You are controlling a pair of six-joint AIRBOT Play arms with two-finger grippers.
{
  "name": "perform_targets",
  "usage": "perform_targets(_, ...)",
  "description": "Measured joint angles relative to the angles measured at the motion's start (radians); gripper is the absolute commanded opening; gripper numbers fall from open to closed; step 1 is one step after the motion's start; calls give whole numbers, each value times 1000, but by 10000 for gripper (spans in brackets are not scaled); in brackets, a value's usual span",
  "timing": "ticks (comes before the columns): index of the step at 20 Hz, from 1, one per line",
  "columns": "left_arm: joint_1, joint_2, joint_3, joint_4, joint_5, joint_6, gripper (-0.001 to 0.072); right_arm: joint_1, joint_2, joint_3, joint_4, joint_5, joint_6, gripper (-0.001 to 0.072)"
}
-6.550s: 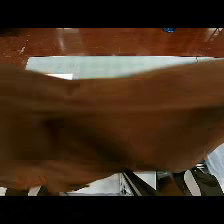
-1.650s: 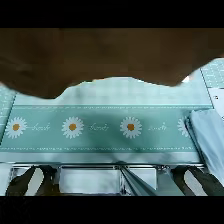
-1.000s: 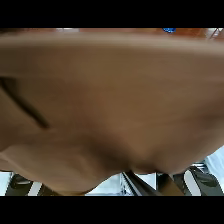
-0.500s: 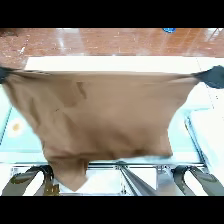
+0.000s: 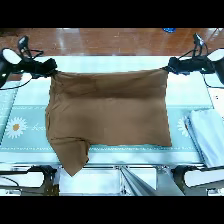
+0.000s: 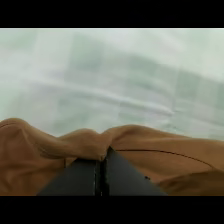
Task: Fold the shirts.
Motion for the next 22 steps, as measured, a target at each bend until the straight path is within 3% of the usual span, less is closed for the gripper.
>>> perform_targets(5, 13, -95, 93, -29, -60, 50, 19, -18, -104, 97, -10, 97, 28, 26)
perform_targets(9, 32, -110, 114, -15, -267, 202, 19, -47, -123, 114, -52, 307, 5, 26)
perform_targets(12, 39, -114, 83, 60, -433, 256, 19, -50, -127, 99, -129, 435, -3, 26)
perform_targets(22, 36, -117, -61, 119, -540, 286, 19, -47, -129, -1, -204, 491, 9, 26)
